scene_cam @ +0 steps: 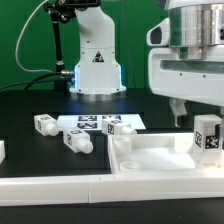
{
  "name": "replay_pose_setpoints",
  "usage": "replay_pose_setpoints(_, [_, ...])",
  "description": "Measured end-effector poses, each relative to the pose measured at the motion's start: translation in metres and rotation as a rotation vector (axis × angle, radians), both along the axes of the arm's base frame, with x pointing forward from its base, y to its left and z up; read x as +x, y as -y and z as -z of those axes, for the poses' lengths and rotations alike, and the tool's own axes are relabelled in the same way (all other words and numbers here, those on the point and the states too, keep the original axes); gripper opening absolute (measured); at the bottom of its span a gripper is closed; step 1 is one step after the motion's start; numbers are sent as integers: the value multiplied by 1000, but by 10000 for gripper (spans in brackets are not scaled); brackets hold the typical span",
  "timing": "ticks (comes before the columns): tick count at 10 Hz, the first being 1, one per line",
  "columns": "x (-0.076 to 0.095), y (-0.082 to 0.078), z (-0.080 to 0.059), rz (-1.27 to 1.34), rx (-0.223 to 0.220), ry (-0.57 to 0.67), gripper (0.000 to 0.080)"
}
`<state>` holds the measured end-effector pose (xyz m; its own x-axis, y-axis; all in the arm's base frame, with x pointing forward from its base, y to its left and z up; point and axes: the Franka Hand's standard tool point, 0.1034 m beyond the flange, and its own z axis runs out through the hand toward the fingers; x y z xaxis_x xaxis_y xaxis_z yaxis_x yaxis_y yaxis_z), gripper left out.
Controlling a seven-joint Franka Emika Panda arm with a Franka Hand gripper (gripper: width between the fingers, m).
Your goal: Assemble one leg
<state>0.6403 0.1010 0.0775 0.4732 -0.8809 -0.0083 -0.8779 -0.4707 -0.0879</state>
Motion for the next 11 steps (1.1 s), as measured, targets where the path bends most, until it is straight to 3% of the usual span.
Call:
replay_pose_setpoints(2, [0,-22,-3,-264,-17,3,649])
replay_pose_setpoints(3, [-2,-21,-2,-465,-25,-4,649])
replay_pose_setpoints(7, [-2,-17,-2,-691,-49,6,649])
replay_pose_setpoints(8, [9,-14,-5,-999,-126,70,649])
replay_pose_setpoints(9, [12,-14,-4,-1081,-151,108,649])
replay_pose_setpoints(11, [10,-14,-3,-999,-139,98,637])
